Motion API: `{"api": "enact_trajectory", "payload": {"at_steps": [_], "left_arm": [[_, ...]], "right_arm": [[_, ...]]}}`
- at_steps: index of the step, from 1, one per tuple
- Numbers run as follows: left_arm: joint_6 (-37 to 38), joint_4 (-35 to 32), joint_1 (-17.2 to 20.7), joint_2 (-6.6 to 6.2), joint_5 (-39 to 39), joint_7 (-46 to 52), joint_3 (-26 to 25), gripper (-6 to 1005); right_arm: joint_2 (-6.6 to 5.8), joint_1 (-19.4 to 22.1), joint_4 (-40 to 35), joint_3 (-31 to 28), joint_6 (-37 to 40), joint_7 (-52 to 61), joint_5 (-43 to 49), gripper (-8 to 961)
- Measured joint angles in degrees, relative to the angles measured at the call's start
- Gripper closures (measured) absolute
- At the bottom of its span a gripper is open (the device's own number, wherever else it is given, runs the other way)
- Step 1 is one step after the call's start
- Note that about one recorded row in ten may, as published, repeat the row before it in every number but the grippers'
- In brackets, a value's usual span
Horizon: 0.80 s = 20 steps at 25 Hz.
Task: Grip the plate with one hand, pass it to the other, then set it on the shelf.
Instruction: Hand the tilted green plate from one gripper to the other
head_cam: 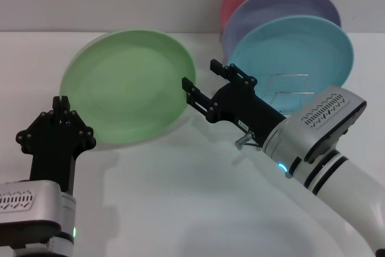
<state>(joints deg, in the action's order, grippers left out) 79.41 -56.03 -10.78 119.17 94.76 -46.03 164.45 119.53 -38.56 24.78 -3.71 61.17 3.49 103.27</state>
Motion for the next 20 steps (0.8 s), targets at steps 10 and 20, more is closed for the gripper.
{"api": "enact_trajectory", "payload": {"at_steps": [10, 20], "left_arm": [[-1.12, 0.29, -1.05, 0.0, 1.84, -0.03, -0.39, 967], [-1.26, 0.51, -1.28, 0.0, 2.1, 0.0, 0.12, 966]], "right_arm": [[0.0, 0.26, 0.0, 0.24, -0.01, -0.05, 0.0, 299], [0.0, 0.36, -0.04, -0.18, 0.34, -0.07, 0.91, 325]]}}
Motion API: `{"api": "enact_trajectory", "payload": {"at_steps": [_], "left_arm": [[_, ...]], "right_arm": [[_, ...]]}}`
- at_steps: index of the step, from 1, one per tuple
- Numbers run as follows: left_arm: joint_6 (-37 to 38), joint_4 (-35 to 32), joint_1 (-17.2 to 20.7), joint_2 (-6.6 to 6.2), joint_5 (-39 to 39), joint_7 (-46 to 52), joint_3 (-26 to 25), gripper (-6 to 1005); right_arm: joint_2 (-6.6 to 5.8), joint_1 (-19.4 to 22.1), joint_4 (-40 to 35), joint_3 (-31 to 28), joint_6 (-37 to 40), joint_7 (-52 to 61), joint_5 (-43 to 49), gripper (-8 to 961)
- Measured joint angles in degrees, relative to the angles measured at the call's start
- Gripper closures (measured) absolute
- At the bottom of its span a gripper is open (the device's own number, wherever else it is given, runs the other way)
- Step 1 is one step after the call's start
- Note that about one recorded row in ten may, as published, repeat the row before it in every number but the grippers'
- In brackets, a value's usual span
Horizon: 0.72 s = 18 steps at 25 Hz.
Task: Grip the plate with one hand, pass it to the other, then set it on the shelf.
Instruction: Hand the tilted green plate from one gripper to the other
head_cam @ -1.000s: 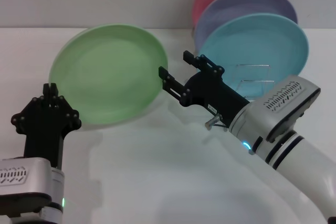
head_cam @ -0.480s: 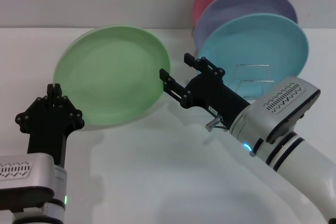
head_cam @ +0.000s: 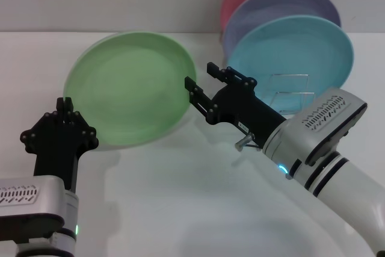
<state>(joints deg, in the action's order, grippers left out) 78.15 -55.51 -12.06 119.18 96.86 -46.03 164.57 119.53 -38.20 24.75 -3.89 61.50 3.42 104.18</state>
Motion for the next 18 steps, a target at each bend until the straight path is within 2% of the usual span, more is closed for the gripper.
{"api": "enact_trajectory", "payload": {"at_steps": [5, 10, 18], "left_arm": [[-0.01, -0.07, -0.01, 0.0, -0.1, -0.1, 0.49, 966], [0.26, -0.43, 0.28, 0.0, -0.33, -1.32, 0.51, 966], [0.57, -1.0, 0.41, 0.0, -0.55, -2.75, 0.51, 965]], "right_arm": [[0.06, 0.23, -0.06, -1.12, -0.03, 0.0, 1.3, 338], [0.09, 0.23, -0.23, -1.26, -0.14, 0.0, 1.34, 488], [0.09, 0.09, -0.43, -1.35, -0.32, 0.01, 1.86, 517]]}}
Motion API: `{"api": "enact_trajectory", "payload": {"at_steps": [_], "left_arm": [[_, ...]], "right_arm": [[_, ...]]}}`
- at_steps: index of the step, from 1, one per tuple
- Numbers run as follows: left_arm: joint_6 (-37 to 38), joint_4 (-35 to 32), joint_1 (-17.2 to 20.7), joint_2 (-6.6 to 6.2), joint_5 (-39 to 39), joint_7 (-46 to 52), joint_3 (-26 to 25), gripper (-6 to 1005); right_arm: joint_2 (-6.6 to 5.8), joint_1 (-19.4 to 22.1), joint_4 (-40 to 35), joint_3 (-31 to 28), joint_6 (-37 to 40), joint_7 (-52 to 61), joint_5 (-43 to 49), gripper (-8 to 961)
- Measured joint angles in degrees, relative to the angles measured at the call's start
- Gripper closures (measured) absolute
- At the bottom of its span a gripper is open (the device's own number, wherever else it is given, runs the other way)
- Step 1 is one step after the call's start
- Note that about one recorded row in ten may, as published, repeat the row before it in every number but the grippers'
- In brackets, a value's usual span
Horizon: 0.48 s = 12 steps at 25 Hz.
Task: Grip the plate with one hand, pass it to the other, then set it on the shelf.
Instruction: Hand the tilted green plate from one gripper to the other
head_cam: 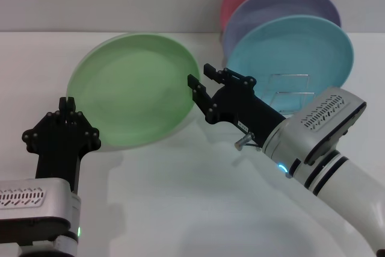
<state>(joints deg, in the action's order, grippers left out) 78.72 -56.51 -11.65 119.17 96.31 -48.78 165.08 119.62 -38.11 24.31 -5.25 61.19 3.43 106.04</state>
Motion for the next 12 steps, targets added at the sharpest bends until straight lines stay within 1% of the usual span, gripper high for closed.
{"api": "enact_trajectory", "payload": {"at_steps": [3, 9, 12], "left_arm": [[0.07, -0.11, 0.02, 0.0, -0.11, -0.12, -0.02, 965], [0.11, -0.21, 0.05, 0.0, -0.22, -0.15, -0.03, 965], [0.12, -0.52, 0.05, 0.0, -0.24, -0.24, -0.01, 965]], "right_arm": [[0.0, -0.02, -0.16, -0.04, -0.01, 0.0, 0.1, 528], [0.0, -0.04, -0.52, -0.09, -0.03, 0.0, 0.13, 592], [0.0, -0.01, -0.83, -0.2, -0.03, 0.0, 0.13, 590]]}}
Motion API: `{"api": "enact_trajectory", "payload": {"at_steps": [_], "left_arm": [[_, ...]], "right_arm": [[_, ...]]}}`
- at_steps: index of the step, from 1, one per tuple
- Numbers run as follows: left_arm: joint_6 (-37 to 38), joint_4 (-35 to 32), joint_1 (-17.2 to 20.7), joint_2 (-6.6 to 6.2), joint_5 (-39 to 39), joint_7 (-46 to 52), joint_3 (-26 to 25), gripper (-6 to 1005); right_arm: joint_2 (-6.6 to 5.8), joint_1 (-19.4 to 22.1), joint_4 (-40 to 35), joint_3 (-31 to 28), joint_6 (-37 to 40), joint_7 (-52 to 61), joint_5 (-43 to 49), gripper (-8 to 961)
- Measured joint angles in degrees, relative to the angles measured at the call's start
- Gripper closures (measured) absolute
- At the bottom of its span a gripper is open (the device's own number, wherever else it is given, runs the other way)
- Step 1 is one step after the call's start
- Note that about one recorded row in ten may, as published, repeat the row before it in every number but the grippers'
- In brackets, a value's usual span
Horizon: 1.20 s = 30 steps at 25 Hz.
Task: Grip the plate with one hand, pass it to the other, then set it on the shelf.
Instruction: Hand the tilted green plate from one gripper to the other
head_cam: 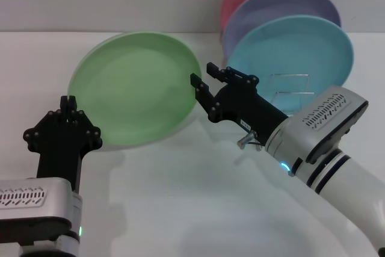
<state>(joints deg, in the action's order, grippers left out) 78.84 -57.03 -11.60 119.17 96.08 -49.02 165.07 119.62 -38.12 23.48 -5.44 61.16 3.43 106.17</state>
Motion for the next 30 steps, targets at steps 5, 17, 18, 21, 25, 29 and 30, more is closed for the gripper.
{"api": "enact_trajectory", "payload": {"at_steps": [5, 17, 18, 21, 25, 29, 30], "left_arm": [[0.0, -0.25, 0.2, 0.0, -0.4, -0.39, 0.05, 965], [0.0, -0.72, 0.7, 0.01, -1.55, -0.73, 0.08, 964], [-0.01, -0.74, 0.7, 0.0, -1.55, -0.73, 0.08, 964], [-0.14, -0.75, 0.7, 0.0, -1.55, -0.74, 0.08, 964], [-0.31, -0.75, 0.7, 0.0, -1.55, -0.78, 0.08, 963], [-0.41, -0.71, 0.7, 0.0, -1.41, -0.86, 0.07, 963], [-0.41, -0.68, 0.7, 0.0, -1.36, -0.88, 0.08, 963]], "right_arm": [[0.0, 0.04, -0.22, -0.06, -0.02, 0.0, 0.0, 591], [0.0, -0.09, -0.2, -0.1, -0.7, 0.0, 0.0, 641], [0.0, -0.1, -0.19, -0.1, -0.7, 0.0, 0.0, 652], [0.0, -0.11, -0.19, -0.1, -0.7, 0.0, 0.0, 684], [0.0, -0.11, -0.16, -0.4, -0.7, -0.01, 0.0, 698], [0.0, -0.17, -0.04, -0.42, -0.7, -0.03, 0.0, 712], [0.0, -0.2, 0.0, -0.42, -0.7, -0.04, 0.0, 716]]}}
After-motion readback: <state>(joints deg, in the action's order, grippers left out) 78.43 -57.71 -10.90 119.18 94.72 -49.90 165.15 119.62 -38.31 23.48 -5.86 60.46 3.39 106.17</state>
